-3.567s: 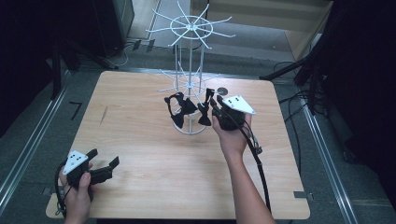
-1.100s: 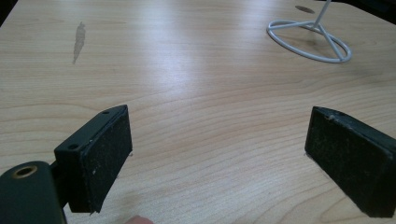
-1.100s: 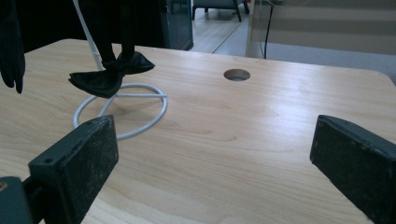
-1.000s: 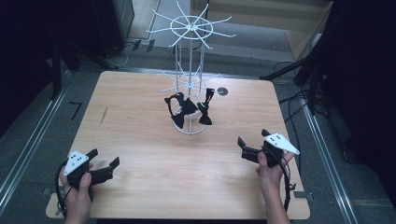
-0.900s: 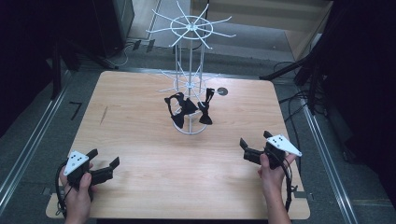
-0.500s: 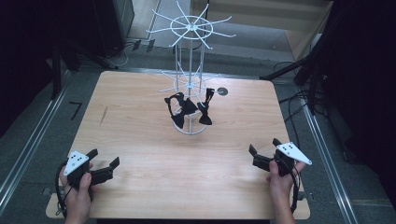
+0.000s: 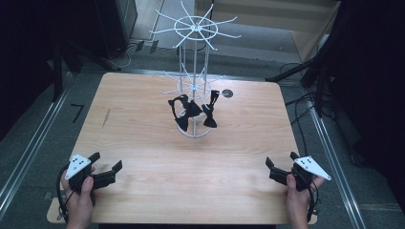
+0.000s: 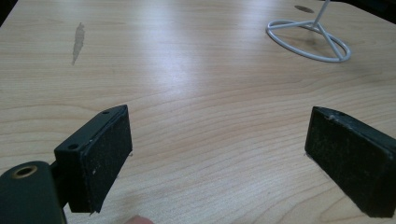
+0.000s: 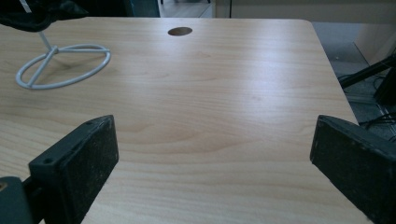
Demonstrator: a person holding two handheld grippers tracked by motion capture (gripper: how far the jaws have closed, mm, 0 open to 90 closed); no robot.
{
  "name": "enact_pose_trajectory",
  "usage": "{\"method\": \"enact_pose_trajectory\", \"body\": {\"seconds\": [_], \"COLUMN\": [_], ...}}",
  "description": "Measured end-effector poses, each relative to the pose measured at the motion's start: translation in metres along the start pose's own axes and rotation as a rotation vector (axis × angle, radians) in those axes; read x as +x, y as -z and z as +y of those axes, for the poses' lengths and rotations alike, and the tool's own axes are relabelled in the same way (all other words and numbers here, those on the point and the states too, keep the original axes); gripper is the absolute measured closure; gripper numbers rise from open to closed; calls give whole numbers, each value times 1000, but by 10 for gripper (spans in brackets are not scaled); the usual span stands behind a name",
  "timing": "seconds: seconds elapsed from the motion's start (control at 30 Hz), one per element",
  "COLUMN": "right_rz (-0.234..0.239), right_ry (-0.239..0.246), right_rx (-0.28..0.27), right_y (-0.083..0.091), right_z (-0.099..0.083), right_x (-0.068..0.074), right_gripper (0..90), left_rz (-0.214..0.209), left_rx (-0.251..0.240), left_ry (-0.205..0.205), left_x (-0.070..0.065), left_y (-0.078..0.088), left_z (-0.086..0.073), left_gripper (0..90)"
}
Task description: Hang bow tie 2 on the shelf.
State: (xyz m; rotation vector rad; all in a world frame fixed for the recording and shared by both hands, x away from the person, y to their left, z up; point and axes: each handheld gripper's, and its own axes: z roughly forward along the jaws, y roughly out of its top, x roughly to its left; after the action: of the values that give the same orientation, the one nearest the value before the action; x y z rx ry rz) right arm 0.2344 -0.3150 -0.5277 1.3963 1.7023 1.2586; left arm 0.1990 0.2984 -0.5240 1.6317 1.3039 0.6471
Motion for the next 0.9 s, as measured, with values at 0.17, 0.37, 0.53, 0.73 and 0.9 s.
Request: {"method": "enact_pose_trajectory", "body": {"seconds": [0.17, 0.37, 0.53, 0.73, 0.9], "right_rz": [-19, -37, -46, -51, -61], "right_ry": [-4, -8, -15, -19, -32], "right_rx": [8, 19, 25, 29, 32], "right_y": [9, 18, 25, 32, 40], "right_z": [-7, -13, -17, -20, -25], "right_x": [-8, -17, -22, -28, -35], "right_gripper": [15, 15, 15, 15, 15], "left_rz": [-2, -3, -2, -2, 0], "left_rx": [-2, -2, -2, -3, -3], "left_ry": [1, 2, 2, 2, 2], "left_x": [0, 0, 0, 0, 0], "left_y": [0, 0, 0, 0, 0], "left_z": [0, 0, 0, 0, 0], "left_gripper": [82, 82, 82, 82, 82]}}
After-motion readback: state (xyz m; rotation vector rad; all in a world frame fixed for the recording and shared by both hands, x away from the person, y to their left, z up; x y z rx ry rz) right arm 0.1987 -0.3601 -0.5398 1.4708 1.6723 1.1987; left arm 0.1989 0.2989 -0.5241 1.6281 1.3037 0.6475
